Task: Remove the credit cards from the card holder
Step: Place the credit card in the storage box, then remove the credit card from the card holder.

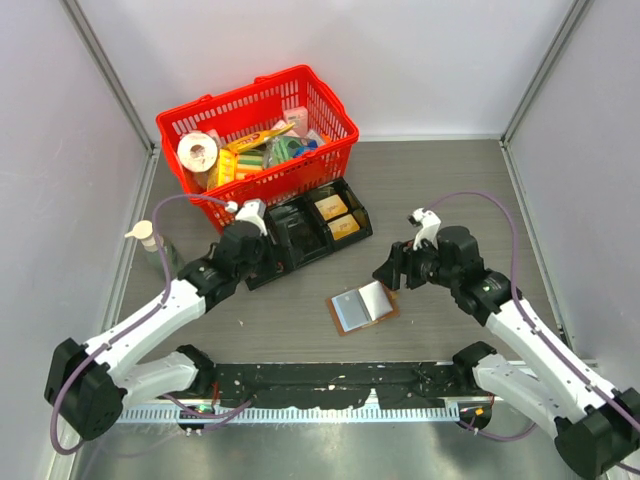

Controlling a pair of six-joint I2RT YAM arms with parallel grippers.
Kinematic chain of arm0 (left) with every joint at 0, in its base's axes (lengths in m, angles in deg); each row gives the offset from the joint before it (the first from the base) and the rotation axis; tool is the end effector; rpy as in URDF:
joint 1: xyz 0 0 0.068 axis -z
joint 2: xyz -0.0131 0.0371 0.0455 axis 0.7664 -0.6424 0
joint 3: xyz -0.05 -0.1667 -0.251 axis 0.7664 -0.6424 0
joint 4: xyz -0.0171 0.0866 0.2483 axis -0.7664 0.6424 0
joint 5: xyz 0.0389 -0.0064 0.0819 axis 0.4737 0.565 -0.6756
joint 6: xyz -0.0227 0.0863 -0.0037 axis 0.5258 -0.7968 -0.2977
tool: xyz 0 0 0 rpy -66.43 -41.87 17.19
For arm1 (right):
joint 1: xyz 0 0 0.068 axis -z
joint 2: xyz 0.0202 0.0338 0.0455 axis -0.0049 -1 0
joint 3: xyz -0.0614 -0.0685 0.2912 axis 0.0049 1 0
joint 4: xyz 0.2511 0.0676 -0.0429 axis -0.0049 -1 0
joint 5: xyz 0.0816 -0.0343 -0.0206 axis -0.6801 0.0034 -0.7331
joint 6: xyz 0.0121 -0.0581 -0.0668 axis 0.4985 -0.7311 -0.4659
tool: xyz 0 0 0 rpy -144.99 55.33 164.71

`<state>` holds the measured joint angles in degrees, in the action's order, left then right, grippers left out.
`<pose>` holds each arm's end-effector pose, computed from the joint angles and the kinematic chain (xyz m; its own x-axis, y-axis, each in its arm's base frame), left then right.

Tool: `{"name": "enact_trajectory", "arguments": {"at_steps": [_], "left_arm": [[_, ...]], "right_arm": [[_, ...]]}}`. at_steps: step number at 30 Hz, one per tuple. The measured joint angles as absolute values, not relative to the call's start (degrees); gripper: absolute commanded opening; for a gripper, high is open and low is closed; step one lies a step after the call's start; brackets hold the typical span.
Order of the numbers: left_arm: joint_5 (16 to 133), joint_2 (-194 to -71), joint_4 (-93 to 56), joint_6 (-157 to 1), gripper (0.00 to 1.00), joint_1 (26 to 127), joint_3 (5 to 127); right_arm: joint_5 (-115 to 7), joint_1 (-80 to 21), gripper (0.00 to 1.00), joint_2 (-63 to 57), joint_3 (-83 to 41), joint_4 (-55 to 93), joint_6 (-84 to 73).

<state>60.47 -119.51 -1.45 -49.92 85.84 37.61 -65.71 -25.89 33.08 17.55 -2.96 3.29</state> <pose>0.2175 -0.1472 0.2731 -0.6676 -0.2986 -0.6820 0.1166 0.8628 -0.4919 0.1619 0.1063 0.2747 -0.6169 -0.0118 -0.7870 -0.5138 0.7635 0.3913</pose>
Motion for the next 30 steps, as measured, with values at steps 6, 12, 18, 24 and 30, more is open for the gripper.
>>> {"name": "enact_trajectory", "arguments": {"at_steps": [6, 12, 18, 24, 30], "left_arm": [[60.40, -112.42, 2.55, -49.85, 1.00, 85.84, 31.14], [60.16, -104.32, 3.51, -50.07, 1.00, 85.84, 27.94], [60.25, -101.52, 3.23, -50.66, 1.00, 85.84, 26.00], [62.13, -104.40, 1.72, -50.36, 1.00, 85.84, 25.61], [64.93, -109.30, -0.38, -49.44, 1.00, 85.84, 25.56]], "right_arm": [[-61.75, -36.23, 0.65, 25.74, 18.62, -1.43, 5.60], [-53.60, -47.48, 0.55, 16.78, 18.66, -0.21, 9.28], [-45.32, -54.00, 0.50, 11.16, 18.66, -0.07, 12.73], [-39.41, -57.84, 0.50, 6.24, 17.22, -0.64, 14.59], [-36.03, -60.77, 0.53, 1.89, 14.25, -1.56, 14.74]]}}
